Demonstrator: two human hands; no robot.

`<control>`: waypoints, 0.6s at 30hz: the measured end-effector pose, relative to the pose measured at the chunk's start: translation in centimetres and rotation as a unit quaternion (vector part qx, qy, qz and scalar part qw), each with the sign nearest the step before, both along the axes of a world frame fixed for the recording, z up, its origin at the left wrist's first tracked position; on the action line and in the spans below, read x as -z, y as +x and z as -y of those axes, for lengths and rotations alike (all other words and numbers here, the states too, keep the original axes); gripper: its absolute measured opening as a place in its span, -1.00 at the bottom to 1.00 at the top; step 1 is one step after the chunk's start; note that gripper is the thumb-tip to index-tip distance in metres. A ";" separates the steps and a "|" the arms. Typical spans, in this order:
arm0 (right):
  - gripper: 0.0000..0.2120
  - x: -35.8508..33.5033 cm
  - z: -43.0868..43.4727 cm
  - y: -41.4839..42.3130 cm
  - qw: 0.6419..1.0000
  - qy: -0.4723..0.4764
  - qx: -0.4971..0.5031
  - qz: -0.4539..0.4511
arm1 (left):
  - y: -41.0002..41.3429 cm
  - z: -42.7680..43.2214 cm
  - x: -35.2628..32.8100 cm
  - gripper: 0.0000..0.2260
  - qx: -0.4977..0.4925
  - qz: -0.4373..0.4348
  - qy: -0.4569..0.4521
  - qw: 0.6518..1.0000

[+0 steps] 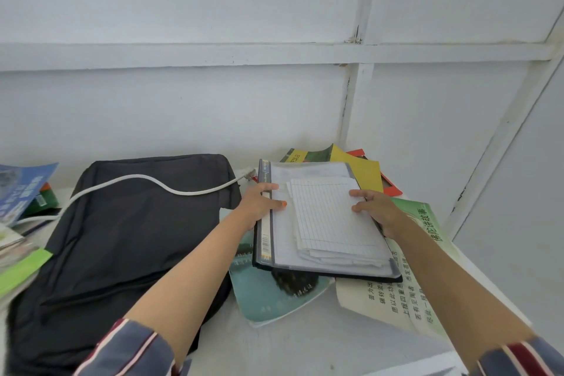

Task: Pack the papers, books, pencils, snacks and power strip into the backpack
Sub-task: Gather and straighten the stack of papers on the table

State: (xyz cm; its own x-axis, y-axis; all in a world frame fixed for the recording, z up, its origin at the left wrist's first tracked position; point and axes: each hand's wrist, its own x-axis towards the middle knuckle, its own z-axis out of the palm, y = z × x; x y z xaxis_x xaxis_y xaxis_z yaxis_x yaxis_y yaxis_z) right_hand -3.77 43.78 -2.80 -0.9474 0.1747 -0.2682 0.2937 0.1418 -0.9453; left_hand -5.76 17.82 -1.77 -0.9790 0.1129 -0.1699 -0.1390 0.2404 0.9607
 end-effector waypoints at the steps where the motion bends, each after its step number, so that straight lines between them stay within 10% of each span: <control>1: -0.65 0.0 0.0 0.0 1.000 0.007 -0.002 -0.001 | 0.0 0.0 -0.1 -0.56 -0.003 0.005 0.005 1.000; 18: -0.62 0.0 0.1 0.3 0.999 0.041 0.025 -0.026 | 0.3 0.1 -0.5 -0.57 -0.013 0.026 0.023 0.999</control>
